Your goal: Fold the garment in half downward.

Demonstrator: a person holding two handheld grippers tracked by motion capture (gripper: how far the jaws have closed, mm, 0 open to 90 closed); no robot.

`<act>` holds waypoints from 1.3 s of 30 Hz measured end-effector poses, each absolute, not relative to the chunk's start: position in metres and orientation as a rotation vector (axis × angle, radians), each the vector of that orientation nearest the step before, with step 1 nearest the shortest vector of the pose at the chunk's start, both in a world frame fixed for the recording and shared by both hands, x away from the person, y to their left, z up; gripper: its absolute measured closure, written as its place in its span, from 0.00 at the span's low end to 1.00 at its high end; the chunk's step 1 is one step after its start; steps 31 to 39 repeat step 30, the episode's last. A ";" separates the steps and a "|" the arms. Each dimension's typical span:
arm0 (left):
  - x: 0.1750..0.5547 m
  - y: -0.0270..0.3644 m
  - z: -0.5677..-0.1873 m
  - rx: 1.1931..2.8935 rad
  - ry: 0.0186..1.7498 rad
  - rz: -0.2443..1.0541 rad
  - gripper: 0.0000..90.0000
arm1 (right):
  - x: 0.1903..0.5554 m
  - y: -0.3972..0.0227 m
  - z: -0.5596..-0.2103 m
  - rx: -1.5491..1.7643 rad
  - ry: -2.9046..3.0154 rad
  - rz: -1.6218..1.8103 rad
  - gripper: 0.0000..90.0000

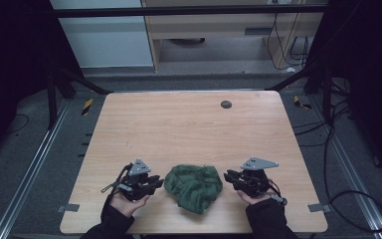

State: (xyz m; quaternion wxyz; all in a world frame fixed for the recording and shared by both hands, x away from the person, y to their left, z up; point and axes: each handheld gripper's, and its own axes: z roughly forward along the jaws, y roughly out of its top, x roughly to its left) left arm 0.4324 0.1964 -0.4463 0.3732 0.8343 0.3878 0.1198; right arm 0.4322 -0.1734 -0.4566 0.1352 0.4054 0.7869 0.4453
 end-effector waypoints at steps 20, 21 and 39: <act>0.449 0.255 -0.461 2.064 1.172 0.446 0.46 | 0.445 -0.217 -0.464 1.342 2.138 1.138 0.57; 0.449 0.257 -0.462 2.067 1.178 0.456 0.44 | 0.445 -0.219 -0.465 1.343 2.134 1.129 0.55; 0.455 0.271 -0.466 2.062 1.212 0.501 0.38 | 0.450 -0.233 -0.471 1.390 2.086 1.071 0.43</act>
